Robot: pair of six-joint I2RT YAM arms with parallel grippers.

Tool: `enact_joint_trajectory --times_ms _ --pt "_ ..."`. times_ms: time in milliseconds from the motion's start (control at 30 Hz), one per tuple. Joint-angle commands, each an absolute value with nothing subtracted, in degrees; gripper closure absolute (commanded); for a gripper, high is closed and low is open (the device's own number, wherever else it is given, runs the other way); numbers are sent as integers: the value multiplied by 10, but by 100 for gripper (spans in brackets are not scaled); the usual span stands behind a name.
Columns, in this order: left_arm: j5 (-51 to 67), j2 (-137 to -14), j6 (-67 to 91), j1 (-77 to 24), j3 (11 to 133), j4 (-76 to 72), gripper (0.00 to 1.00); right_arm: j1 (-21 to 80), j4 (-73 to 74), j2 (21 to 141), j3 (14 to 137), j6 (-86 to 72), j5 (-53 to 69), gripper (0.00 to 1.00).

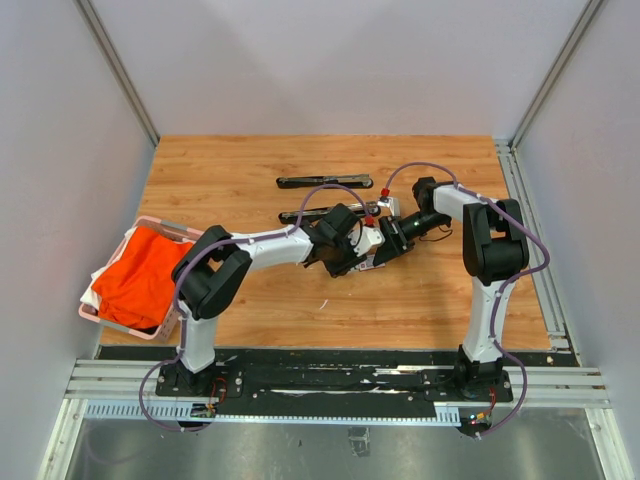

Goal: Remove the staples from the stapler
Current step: Close the staple box at the center of the board.

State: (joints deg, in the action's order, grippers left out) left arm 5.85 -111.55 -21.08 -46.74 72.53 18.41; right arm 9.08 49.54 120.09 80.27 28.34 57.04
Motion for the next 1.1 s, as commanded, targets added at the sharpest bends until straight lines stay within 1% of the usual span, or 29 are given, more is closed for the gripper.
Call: enact_joint_trajectory --times_ms 0,167,333,433,633,1067 --pt "39 -1160 -213 -469 722 227 67 92 452 1217 787 317 497 19" --pt "62 -1153 -229 -470 712 227 67 93 451 1218 788 315 493 19" --pt "58 -1138 -224 -470 693 223 67 92 448 1218 788 310 489 19" --pt "51 -1134 -215 -470 695 233 67 92 446 1217 786 307 487 19" --pt "77 -1126 -209 -471 695 251 67 92 443 1215 786 304 486 19" --pt "94 -1129 -200 -477 691 250 68 93 444 1216 786 300 489 19"
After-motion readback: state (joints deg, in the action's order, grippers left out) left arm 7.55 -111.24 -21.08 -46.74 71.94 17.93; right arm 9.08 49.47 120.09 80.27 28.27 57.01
